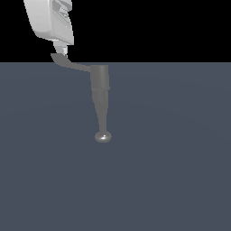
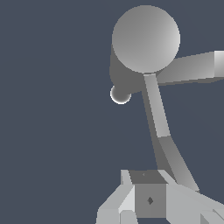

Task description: Turn on the faucet by rotating a designated handle.

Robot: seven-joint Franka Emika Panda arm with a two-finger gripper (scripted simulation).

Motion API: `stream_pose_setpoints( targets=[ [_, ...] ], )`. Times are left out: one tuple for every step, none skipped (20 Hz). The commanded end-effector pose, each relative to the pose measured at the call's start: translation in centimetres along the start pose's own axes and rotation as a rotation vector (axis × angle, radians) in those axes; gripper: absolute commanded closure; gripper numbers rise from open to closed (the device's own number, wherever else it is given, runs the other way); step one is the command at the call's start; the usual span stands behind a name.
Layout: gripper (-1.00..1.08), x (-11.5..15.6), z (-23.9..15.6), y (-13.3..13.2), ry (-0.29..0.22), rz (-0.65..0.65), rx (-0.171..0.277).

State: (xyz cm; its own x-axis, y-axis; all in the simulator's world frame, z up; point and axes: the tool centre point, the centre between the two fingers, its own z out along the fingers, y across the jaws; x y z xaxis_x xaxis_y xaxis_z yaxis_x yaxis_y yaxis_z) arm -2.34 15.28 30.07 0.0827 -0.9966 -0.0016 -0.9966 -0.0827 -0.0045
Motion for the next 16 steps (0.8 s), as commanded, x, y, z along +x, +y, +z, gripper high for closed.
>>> stream_pose_setpoints(
  targets=[
    [1.08, 0.0, 0.1, 1.0, 0.001, 0.0, -0.005],
    [1.08, 0.1, 0.1, 1.3, 0.001, 0.0, -0.005],
    [1.08, 0.1, 0.1, 1.5, 0.001, 0.0, -0.005],
    [1.08, 0.1, 0.1, 1.8, 0.001, 0.0, -0.005],
    [1.08, 0.1, 0.1, 2.1, 0.001, 0.0, -0.005],
    [1.08, 0.1, 0.1, 2.4, 0.001, 0.0, -0.005],
    [1.08, 0.1, 0.1, 2.7, 0.001, 0.0, -0.005],
    [1.08, 0.1, 0.1, 3.1, 0.001, 0.0, -0.005],
    [1.08, 0.1, 0.1, 3.4, 0.001, 0.0, -0.005],
    [1.08, 0.1, 0.1, 3.7, 0.001, 0.0, -0.005],
    [1.08, 0.2, 0.0, 4.0, 0.002, 0.001, -0.004],
    [1.08, 0.2, 0.0, 4.3, 0.002, 0.001, -0.004],
    [1.08, 0.2, 0.0, 4.6, 0.002, 0.001, -0.004],
    [1.08, 0.2, 0.0, 4.9, 0.002, 0.001, -0.004],
    [1.08, 0.2, 0.0, 4.9, 0.002, 0.001, -0.004],
    [1.08, 0.3, -0.1, 4.4, 0.001, 0.004, 0.001]
  ],
)
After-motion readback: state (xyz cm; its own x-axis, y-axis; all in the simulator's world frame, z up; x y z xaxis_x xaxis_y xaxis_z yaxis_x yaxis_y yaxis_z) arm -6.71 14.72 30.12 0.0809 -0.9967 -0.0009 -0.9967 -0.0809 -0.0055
